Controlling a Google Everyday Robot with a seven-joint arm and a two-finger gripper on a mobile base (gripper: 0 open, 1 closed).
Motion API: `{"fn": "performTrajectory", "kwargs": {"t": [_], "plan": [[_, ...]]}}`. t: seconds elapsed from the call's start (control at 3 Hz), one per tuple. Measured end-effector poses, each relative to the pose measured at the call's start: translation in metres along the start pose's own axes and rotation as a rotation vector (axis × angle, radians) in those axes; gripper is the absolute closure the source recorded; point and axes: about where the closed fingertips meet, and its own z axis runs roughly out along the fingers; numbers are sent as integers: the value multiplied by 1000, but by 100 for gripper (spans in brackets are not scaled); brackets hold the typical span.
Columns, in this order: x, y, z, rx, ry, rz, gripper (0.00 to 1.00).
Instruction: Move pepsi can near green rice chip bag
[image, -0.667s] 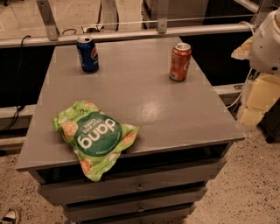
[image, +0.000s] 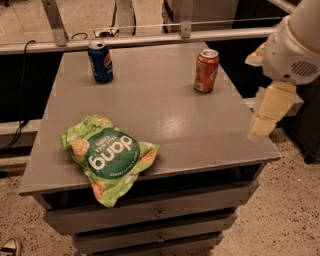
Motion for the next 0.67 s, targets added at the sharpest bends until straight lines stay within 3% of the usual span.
{"fn": "performTrajectory", "kwargs": {"t": [0.67], "plan": [[-113,-66,91,4,-198,-85,0]]}}
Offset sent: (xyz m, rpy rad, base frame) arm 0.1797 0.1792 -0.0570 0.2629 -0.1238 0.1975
